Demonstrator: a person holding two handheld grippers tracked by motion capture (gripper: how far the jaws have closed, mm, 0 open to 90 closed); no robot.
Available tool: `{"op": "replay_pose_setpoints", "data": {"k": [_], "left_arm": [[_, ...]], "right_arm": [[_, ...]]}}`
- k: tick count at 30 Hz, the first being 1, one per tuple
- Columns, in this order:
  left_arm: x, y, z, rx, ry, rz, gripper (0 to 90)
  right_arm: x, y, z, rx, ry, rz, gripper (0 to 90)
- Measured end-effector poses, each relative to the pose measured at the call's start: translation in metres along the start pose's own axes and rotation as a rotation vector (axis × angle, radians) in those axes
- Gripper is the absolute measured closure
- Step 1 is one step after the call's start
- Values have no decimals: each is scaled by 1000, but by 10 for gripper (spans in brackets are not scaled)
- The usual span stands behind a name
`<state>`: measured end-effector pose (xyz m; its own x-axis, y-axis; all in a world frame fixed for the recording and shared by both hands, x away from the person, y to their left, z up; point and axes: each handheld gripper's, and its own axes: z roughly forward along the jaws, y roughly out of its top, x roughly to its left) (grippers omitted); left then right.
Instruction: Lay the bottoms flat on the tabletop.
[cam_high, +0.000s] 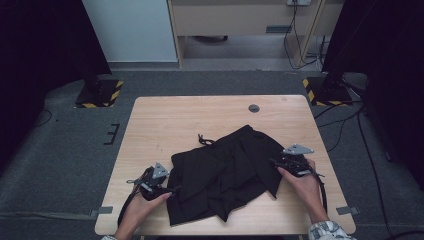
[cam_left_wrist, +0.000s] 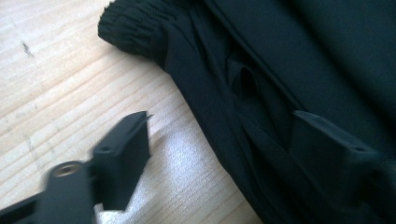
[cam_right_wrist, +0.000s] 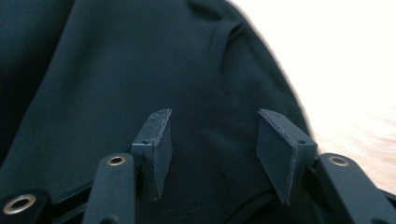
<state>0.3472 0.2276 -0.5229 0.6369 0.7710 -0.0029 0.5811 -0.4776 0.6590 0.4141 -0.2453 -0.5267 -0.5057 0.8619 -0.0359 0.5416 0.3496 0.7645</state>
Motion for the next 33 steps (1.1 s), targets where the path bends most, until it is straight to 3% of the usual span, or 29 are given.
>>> {"op": "replay_pose_setpoints", "data": {"k": [3,4,6,8,11,19,24,28,33], "left_arm": [[2,1,0,-10,-18,-2,432],[4,2,0,-13,-23,-4,508],[5,2,0,-14,-26,-5,583],[10,5,0,-10,-29,-13,655],[16,10,4,-6,-7,-16,734],[41,25,19,-26,56,-64,756],[53,39,33,-38,119,-47,749],[58,46,40,-45,109,-62,752],[58,55,50,-53,91,-53,796]], "right_arm": [[2,-2,2,28,3,-12,477],[3,-4,1,34,19,15,486],[3,-4,0,42,31,25,493],[4,-7,-2,41,50,66,497],[8,-10,-7,47,68,56,498],[27,-22,-25,66,112,-5,501],[41,-33,-42,81,182,-54,521],[45,-38,-48,80,191,-62,537],[50,-47,-60,61,237,-98,531]]}}
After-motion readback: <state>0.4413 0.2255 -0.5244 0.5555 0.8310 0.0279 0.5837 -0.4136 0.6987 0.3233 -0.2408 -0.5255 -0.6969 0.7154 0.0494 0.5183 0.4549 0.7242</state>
